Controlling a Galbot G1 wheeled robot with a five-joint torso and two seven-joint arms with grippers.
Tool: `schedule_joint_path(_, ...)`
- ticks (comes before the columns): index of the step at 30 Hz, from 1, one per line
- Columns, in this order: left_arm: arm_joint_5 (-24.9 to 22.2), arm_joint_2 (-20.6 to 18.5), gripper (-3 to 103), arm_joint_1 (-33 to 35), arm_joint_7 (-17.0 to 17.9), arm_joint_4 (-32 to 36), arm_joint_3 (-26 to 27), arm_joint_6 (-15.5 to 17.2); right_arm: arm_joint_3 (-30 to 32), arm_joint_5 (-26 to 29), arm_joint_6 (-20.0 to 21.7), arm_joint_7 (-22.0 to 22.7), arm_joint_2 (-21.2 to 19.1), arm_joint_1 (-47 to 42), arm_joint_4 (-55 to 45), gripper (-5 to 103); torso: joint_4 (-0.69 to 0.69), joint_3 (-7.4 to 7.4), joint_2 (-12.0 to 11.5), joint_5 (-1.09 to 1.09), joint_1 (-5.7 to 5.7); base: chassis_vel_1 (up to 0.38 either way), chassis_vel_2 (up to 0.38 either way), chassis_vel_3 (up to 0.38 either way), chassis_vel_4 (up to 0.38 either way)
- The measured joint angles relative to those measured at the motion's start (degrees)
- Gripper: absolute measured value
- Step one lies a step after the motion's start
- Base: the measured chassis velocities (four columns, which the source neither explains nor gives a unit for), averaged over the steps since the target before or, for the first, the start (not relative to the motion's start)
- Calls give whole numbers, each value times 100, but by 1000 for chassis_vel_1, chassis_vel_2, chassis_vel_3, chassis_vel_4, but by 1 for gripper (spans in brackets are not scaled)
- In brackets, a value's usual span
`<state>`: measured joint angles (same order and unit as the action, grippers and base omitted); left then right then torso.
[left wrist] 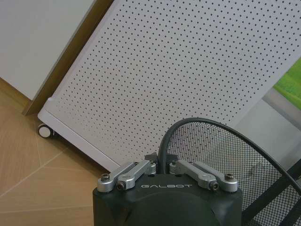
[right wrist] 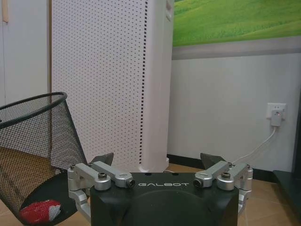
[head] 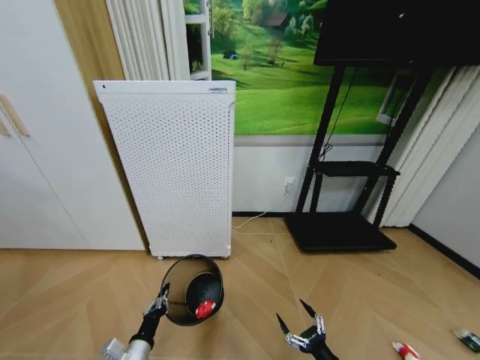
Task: Pick up the trash bin and place the garbage on the floor into it.
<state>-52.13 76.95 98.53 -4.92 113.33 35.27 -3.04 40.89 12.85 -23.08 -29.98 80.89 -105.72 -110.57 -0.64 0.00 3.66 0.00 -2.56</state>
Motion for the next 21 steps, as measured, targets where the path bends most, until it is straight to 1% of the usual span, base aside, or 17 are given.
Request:
schedule_joint_path(4, -68, -2, 7, 45, 17, -37, 114, -17, 4, 65, 1, 13, 8, 16, -28, 100, -3, 0, -1, 0, 0, -236, -228, 240, 228)
schedule_joint_path(7, -106, 3, 7, 9, 43, -63, 174, -34, 16, 86, 1, 14, 7, 20, -47, 100, 0, 0, 0, 1, 1, -273, -260, 262, 258)
schedule_joint_path(9, -123, 15, 7, -34, 67, -79, 211, -39, 22, 89, 1, 14, 5, 18, -54, 100, 0, 1, 0, 1, 0, -289, -300, 289, 310)
schedule_joint_path(11, -150, 32, 7, -83, 92, -83, 243, -39, 33, 90, -2, 14, 1, 16, -63, 100, -2, 1, -1, 0, 0, -332, -320, 343, 313)
schedule_joint_path(15, -155, 43, 7, -102, 99, -69, 248, -37, 39, 87, -24, 13, -2, 14, -50, 100, 0, 0, 0, -1, 0, -355, -346, 362, 348)
schedule_joint_path(16, -155, 49, 7, -106, 99, -69, 247, -37, 47, 82, -39, 13, -1, 13, -41, 100, -2, 0, 0, -4, 1, -369, -364, 368, 371)
schedule_joint_path(17, -153, 66, 7, -109, 99, -73, 247, -34, 52, 60, -72, 11, 7, 14, -15, 100, -2, 1, -1, 2, 0, -375, -365, 363, 360)
schedule_joint_path(20, -137, 94, 7, -108, 99, -95, 253, -39, 65, 12, -176, 37, 20, 29, 39, 100, 0, 0, 0, 1, 1, -378, -367, 353, 379)
schedule_joint_path(21, -121, 115, 7, -91, 100, -108, 258, -44, 88, -53, -297, 89, 29, 49, 112, 100, -1, 1, 0, -1, 1, -347, -338, 323, 348)
